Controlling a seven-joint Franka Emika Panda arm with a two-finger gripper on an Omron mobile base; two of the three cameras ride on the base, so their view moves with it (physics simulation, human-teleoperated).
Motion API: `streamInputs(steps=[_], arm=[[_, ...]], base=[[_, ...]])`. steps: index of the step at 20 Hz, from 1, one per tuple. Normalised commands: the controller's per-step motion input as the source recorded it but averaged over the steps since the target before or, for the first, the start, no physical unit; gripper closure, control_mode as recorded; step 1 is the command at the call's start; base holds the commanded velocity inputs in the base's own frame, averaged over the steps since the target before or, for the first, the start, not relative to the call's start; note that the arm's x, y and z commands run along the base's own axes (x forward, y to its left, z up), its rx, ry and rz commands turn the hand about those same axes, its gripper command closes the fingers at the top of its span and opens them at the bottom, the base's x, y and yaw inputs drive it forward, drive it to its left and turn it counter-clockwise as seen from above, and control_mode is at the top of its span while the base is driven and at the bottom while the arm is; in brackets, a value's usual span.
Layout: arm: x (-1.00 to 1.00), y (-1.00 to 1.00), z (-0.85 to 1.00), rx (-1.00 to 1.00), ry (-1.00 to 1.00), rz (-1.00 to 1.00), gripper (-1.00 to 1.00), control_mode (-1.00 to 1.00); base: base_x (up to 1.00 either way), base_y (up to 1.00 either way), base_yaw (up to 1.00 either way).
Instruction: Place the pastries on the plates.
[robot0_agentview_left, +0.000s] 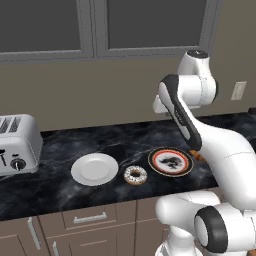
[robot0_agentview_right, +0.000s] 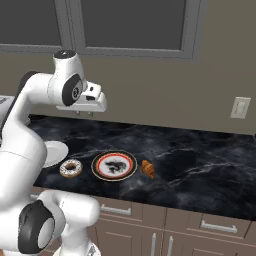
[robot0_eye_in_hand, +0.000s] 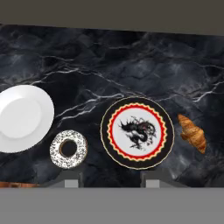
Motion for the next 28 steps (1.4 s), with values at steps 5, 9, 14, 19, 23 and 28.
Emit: streamInputs(steps=[5, 9, 14, 19, 23, 28], arm=[[-0.61, 0.00, 0.09, 0.01, -0.22, 0.00, -1.00, -1.00], [-0.93, -0.03, 0.00, -0.05, -0.28, 0.00, -1.00, -1.00], [-0.76, -0.45, -0.03, -0.06, -0.14, -0.02, -1.00, -1.00], [0.06, -0.77, 0.00, -0.01, 0.10, 0.08, -1.00, -1.00], [0.89, -0.44, 0.00, 0.01, 0.04, 0.14, -1.00, -1.00], [0.80, -0.28, -0.08, 0.00, 0.04, 0.10, -1.00, -1.00]], base=[[0.00, 0.00, 0.00], [0.00, 0.00, 0.00], [0.00, 0.00, 0.00], [0.00, 0.00, 0.00], [0.00, 0.00, 0.00], [0.00, 0.00, 0.00]])
